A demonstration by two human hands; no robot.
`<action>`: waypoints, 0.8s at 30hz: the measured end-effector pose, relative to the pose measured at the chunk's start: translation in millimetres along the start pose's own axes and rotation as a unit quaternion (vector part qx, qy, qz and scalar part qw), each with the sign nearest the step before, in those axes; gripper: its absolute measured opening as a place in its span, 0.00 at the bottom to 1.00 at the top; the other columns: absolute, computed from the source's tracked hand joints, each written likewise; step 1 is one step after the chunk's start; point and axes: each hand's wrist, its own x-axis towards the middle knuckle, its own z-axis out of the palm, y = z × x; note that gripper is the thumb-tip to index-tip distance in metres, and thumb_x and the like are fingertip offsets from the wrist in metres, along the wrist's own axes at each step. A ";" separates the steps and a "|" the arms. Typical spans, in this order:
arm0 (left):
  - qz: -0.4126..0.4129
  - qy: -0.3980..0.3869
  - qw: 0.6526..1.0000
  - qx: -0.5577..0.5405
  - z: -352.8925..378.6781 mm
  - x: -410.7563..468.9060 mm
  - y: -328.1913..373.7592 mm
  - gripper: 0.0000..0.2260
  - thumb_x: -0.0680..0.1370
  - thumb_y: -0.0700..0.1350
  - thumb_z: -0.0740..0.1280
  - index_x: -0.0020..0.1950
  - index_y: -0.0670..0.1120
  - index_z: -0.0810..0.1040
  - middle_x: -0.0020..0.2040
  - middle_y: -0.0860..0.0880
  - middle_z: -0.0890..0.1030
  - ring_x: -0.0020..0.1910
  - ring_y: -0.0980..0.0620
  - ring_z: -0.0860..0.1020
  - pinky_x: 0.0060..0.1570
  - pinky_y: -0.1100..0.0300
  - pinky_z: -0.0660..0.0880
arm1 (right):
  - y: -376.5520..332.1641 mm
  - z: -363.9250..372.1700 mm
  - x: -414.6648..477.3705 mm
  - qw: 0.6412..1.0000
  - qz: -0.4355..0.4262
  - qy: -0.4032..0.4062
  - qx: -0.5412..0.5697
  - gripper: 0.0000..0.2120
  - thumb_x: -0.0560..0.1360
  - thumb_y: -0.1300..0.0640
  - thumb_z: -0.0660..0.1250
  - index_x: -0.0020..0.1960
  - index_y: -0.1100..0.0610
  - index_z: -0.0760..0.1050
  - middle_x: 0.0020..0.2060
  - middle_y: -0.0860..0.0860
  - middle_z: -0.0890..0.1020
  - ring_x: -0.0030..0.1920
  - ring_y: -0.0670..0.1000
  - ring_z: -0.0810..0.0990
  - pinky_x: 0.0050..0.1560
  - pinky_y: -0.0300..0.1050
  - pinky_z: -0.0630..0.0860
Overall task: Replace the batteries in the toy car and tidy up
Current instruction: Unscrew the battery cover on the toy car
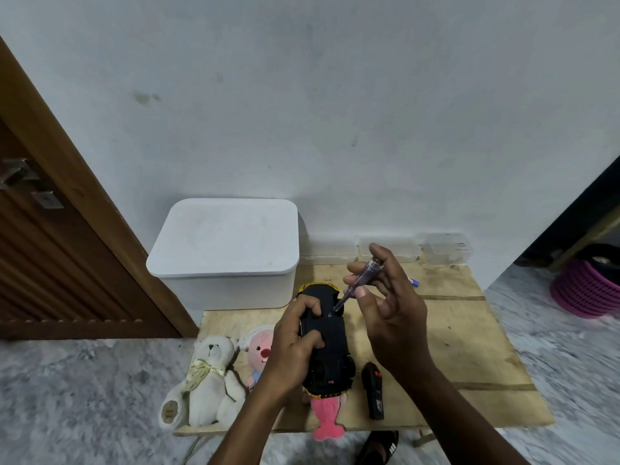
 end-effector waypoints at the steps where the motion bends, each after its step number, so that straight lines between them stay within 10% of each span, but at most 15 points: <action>1: 0.002 -0.001 1.000 0.001 -0.1 0.1 0.2 0.13 0.63 0.38 0.63 0.44 0.51 0.71 0.43 0.42 0.73 0.39 0.51 0.69 0.36 0.56 0.66 | -2.0 -0.2 0.1 1.000 -0.010 -0.001 -0.003 0.34 0.74 0.71 0.67 0.68 0.36 0.69 0.55 0.43 0.81 0.54 0.51 0.84 0.50 0.42 0.82; 24: 0.005 -0.002 1.000 -0.005 0.5 -1.1 -1.0 0.13 0.62 0.38 0.63 0.45 0.50 0.71 0.43 0.42 0.73 0.39 0.51 0.69 0.36 0.56 0.65 | -1.1 -0.8 0.7 1.000 -0.018 0.013 0.002 0.33 0.74 0.72 0.68 0.66 0.38 0.72 0.54 0.45 0.82 0.54 0.51 0.83 0.51 0.42 0.81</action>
